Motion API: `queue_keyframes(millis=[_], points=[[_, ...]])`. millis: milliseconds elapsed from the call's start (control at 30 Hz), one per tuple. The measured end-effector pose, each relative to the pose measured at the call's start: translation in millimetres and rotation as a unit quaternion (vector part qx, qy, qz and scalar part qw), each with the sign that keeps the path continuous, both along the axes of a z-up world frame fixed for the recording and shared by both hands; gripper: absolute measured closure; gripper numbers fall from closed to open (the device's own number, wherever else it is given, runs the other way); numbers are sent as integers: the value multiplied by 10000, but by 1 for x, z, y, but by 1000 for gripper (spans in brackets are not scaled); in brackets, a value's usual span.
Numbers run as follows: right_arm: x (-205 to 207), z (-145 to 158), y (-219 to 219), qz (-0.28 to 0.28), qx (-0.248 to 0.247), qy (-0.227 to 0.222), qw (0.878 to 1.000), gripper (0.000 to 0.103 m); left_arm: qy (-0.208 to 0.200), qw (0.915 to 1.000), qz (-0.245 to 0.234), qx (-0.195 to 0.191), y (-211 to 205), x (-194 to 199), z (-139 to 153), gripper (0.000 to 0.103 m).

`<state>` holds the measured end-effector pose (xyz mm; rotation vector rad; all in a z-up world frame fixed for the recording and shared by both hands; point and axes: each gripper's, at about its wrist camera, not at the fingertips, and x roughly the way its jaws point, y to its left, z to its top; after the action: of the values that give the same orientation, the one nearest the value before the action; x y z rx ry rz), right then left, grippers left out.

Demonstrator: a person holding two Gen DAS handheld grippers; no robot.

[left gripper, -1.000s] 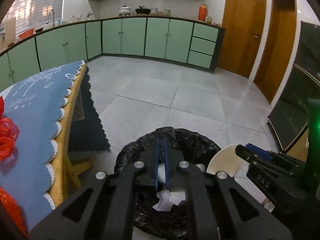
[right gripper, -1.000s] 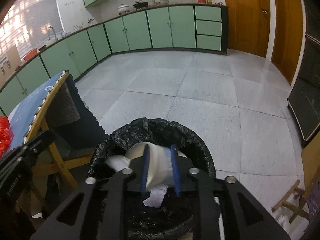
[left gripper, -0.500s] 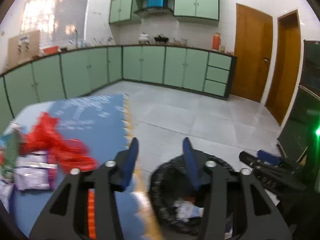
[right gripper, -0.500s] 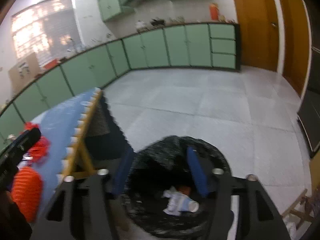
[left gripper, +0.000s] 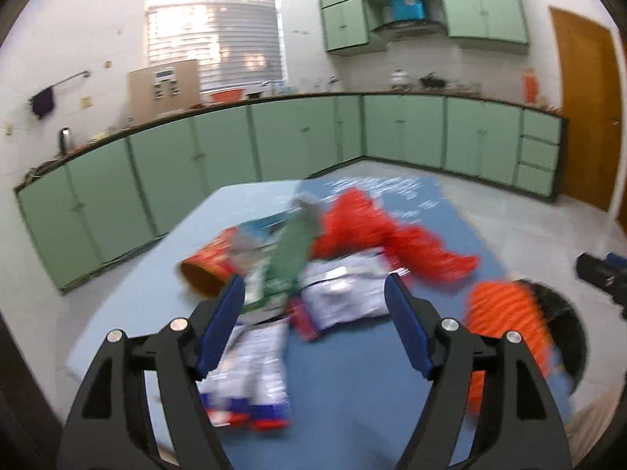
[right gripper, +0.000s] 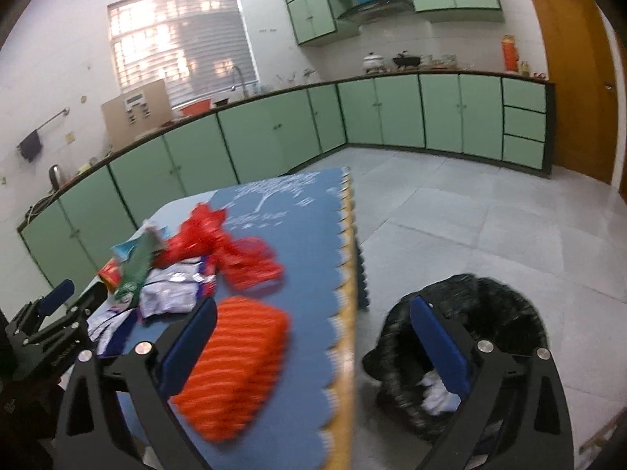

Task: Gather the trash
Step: 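Grasp the second orange foam net with the right tool while the left tool grasps a snack wrapper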

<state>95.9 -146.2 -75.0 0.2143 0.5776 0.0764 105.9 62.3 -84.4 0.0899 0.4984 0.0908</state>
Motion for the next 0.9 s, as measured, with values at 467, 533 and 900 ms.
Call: queue_keyframes(millis=[467, 533, 900], points=[[-4, -29, 60, 331, -266, 405, 9983, 13, 643, 9967, 494, -68, 34, -4, -45, 31], [-4, -30, 64, 333, -308, 406, 9981, 13, 669, 9960, 581, -54, 37, -2, -50, 31], [1, -44, 64, 495, -191, 614, 9967, 36, 735, 9955, 596, 74, 32, 1, -60, 60]])
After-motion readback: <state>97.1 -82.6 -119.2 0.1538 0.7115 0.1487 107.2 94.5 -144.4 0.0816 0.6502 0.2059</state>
